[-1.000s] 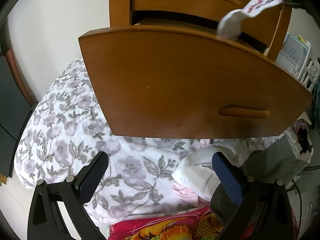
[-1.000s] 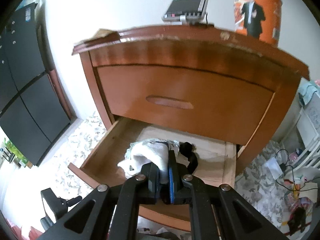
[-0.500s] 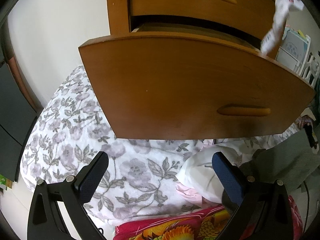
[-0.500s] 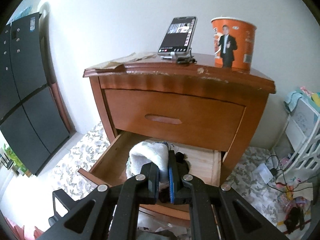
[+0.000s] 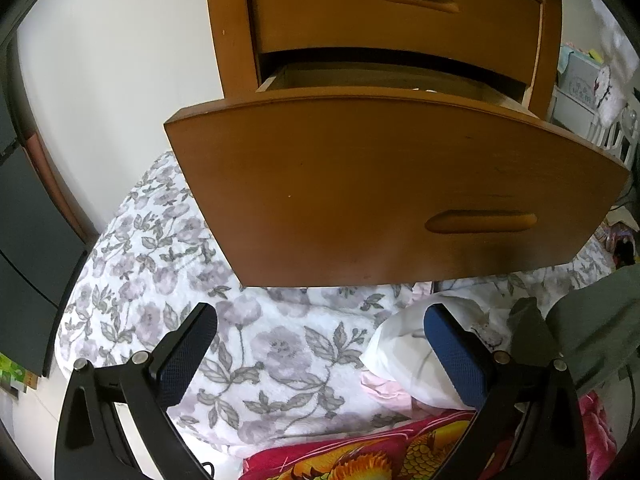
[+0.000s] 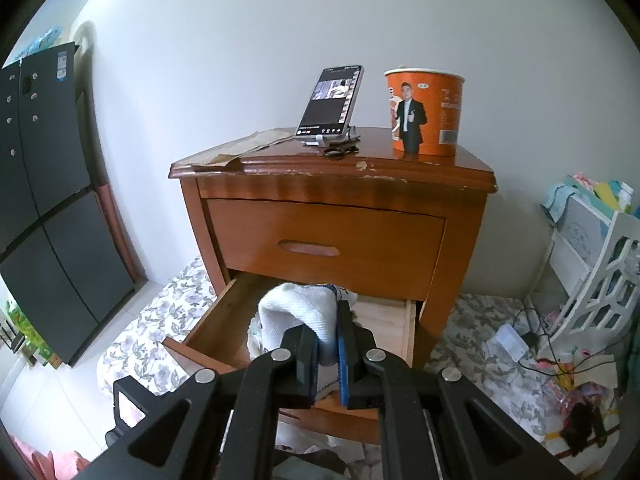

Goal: Organize soft objects
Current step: 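Lift the Hello Kitty sock up out of the drawer with the right tool, then lower the Hello Kitty sock onto the dark grey cloth and open the right tool, then move the open right tool back toward the drawer's remaining cloths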

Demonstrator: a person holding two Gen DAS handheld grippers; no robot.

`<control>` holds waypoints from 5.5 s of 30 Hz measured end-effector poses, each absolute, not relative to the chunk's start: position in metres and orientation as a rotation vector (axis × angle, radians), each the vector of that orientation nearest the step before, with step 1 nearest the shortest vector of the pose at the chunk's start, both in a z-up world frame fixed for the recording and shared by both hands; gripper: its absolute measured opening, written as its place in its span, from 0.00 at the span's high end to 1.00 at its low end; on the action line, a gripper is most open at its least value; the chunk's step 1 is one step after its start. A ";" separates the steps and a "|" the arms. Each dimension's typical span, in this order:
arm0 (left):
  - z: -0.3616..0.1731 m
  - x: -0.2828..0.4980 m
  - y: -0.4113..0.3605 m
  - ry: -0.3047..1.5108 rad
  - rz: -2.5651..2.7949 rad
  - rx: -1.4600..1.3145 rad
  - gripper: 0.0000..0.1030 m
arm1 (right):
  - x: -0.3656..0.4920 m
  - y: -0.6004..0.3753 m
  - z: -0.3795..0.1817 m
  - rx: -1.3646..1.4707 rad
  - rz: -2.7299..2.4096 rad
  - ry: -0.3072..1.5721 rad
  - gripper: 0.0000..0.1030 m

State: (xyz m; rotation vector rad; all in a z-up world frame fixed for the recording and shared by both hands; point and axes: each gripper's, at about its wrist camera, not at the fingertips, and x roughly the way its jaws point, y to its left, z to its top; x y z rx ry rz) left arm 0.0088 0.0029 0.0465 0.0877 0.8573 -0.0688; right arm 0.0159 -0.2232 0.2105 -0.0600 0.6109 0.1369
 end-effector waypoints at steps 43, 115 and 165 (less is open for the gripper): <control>0.048 0.004 0.000 0.849 -0.053 0.117 0.00 | 0.016 -0.206 0.164 -0.182 0.225 0.798 0.92; 0.047 0.006 0.002 0.863 -0.047 0.085 0.00 | 0.020 -0.205 -0.031 -0.229 0.230 1.363 0.40; 0.048 0.007 0.006 0.872 -0.051 0.054 0.00 | 0.057 -0.161 0.237 -0.363 0.230 0.730 0.00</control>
